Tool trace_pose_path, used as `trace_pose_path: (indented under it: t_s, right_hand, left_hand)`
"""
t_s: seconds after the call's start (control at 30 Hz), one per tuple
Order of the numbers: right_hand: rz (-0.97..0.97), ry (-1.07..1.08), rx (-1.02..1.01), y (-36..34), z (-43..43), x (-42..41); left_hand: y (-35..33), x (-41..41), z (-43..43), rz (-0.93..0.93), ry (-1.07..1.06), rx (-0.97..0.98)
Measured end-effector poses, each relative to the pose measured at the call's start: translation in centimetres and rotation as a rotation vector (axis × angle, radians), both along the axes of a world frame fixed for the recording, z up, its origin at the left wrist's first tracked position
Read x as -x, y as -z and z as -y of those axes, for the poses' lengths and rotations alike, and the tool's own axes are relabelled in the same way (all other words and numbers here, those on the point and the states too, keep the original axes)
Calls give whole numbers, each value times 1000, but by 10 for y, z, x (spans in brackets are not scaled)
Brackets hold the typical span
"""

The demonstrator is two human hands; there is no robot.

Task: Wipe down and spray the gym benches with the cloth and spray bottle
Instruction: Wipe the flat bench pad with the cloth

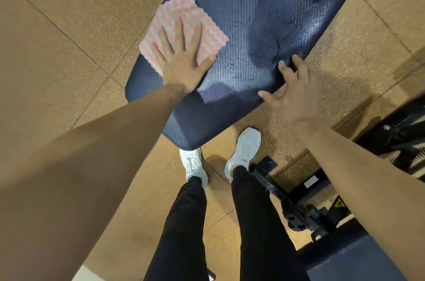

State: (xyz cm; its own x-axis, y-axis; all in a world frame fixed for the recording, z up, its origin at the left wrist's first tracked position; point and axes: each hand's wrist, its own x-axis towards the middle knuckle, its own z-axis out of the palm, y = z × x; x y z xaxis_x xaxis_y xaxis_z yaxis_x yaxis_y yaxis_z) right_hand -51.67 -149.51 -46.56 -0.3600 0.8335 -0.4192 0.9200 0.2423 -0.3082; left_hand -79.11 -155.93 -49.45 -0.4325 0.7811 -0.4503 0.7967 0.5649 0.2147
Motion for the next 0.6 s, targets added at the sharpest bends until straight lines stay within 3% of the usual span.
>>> trace_pose_path:
  t_s: [0.17, 0.3, 0.47, 0.6]
  right_hand:
    - [-26, -78, -15, 3, -11, -14]
    - [-47, -108, 4, 3, -21, -22]
    - [-35, -149, 45, -4, -27, -25]
    - [-47, -147, 94, -10, -33, -25]
  left_hand:
    - [5, -56, 36, -45, 226, 37]
    - [-4, -101, 62, 22, 468, 107]
    - [-6, -105, 76, 136, 551, 72]
    - [-4, -85, 52, 61, 435, 82]
